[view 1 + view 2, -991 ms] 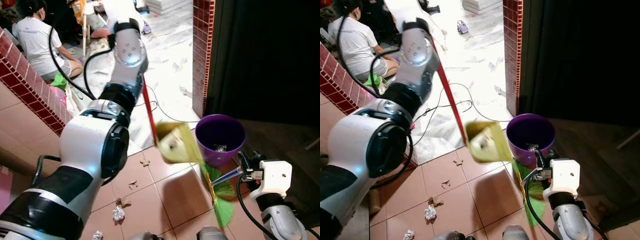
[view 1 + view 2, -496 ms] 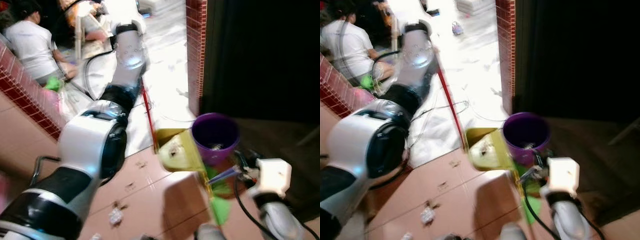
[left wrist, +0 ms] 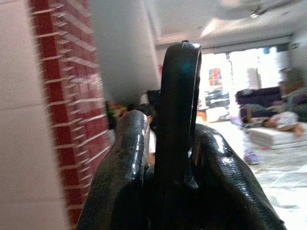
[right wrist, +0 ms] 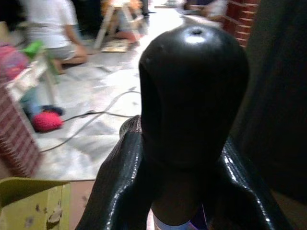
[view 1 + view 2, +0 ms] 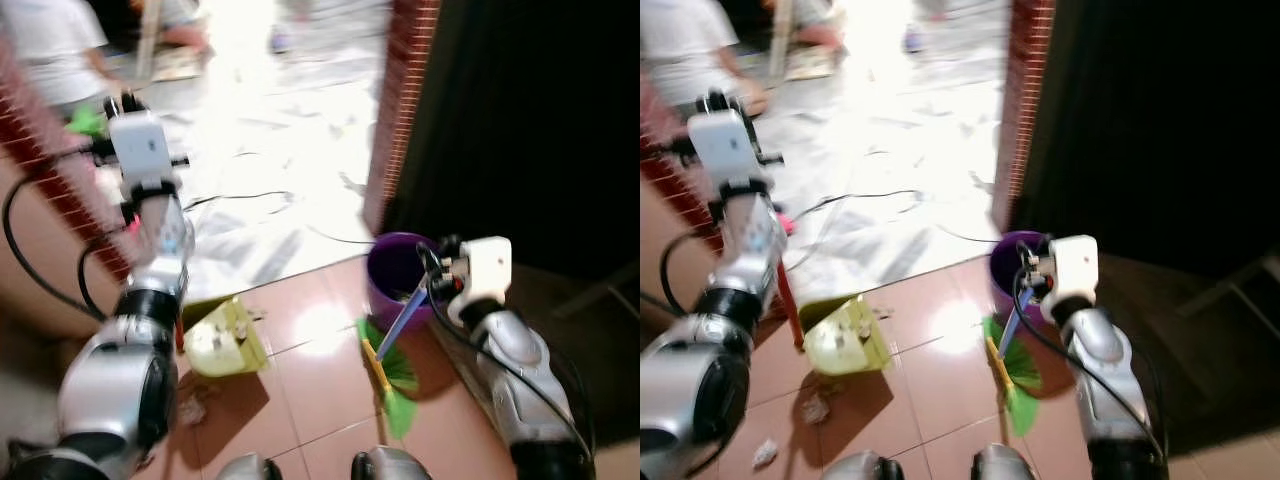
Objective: Sweep floor
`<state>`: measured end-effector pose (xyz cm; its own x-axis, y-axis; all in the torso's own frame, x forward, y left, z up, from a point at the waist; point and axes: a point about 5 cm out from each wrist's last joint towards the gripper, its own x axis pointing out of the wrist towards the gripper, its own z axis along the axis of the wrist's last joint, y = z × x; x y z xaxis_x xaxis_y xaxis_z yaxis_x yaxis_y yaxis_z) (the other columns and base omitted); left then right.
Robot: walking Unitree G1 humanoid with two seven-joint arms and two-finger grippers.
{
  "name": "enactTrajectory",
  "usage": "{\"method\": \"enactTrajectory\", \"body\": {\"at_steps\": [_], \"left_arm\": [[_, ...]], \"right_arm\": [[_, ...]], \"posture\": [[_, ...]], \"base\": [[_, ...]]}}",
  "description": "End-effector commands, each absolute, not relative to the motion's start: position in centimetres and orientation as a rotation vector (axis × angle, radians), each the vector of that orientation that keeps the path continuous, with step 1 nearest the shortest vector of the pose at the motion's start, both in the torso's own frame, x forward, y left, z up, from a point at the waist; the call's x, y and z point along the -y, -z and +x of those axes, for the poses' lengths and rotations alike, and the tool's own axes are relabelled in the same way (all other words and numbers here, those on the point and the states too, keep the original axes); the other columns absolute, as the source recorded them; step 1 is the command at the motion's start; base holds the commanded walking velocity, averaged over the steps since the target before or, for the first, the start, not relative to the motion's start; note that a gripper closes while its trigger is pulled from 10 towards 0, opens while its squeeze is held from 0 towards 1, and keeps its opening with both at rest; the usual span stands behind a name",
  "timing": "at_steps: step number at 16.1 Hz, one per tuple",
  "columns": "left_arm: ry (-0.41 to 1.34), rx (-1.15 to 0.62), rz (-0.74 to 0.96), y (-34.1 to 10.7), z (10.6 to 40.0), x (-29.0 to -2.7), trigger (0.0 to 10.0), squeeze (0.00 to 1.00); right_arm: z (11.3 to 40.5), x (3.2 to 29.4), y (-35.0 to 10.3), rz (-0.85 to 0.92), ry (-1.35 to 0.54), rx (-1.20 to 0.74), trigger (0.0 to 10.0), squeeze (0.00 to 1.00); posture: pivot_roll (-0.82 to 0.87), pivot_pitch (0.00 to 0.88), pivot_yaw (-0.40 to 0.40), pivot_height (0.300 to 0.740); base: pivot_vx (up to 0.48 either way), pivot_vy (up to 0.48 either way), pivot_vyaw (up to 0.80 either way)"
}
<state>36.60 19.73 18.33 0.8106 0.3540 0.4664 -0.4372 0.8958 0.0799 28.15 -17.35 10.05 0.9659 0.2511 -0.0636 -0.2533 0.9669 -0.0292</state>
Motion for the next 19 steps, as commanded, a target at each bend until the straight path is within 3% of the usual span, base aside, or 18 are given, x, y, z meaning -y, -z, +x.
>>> {"method": "enactTrajectory", "body": {"at_steps": [1, 8, 19], "left_arm": [[-0.404, 0.542, 0.173, -19.8, 36.3, -18.8, 10.0, 0.00], [-0.341, 0.439, 0.157, -17.1, 34.2, -17.3, 10.0, 0.00], [-0.247, 0.181, 0.142, -10.9, 29.8, -16.7, 10.0, 0.00]], "right_arm": [[28.8, 16.3, -10.0, 0.004, -0.304, -0.060, 10.0, 0.00], [30.7, 15.4, -8.9, 0.004, -0.312, -0.067, 10.0, 0.00], [29.8, 16.7, -6.8, 0.022, -0.183, -0.090, 10.0, 0.00]], "posture": [[-0.11, 0.000, -0.002, 0.740], [-0.06, 0.000, 0.002, 0.740], [-0.05, 0.000, 0.014, 0.740]], "base": [[0.000, 0.000, 0.00], [0.000, 0.000, 0.00], [0.000, 0.000, 0.00]]}}
